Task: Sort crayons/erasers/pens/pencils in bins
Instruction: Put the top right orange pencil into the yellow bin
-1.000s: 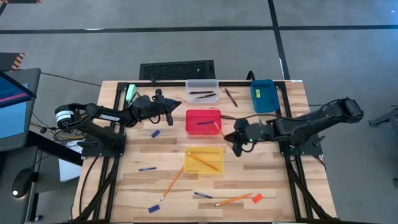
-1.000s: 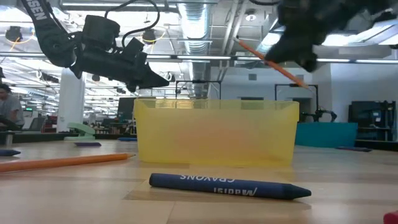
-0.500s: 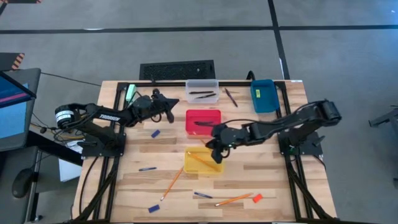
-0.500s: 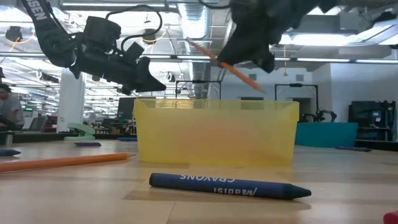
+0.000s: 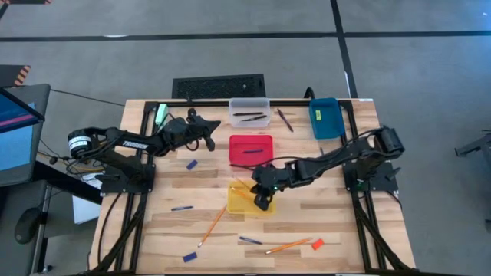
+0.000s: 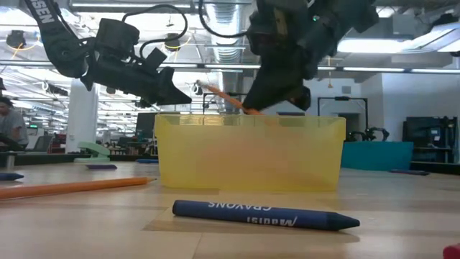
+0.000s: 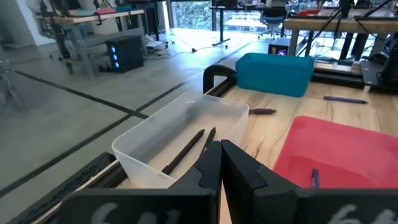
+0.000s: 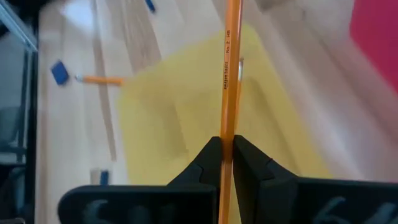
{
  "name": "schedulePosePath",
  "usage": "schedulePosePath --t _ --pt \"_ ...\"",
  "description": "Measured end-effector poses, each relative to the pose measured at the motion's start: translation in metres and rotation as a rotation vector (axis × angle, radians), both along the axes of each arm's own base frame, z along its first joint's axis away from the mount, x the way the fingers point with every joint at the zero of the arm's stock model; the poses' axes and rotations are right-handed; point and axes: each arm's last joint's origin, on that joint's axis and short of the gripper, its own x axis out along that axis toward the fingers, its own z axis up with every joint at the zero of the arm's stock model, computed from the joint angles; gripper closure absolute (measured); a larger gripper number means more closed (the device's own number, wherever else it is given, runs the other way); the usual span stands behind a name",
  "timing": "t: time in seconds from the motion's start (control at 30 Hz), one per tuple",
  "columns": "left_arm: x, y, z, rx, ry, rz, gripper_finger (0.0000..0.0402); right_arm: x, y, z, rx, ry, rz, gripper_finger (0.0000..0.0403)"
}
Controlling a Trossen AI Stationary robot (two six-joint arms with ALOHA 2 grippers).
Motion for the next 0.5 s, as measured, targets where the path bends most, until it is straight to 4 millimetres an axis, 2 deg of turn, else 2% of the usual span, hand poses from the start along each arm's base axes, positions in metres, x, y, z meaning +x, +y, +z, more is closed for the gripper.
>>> schedulePosePath --t 0.2,0.5 --pt "-0.0001 -0.0001 -0.0009 0.008 0.016 -0.004 0.0401 0.0005 0.0088 -0.0103 0.030 0.038 0.043 0.0366" --pt "0.0001 -0.0006 -0.0017 0.000 0.021 -0.022 0.0401 0.0009 0.0080 -0.0090 0.043 0.034 0.046 0.0371"
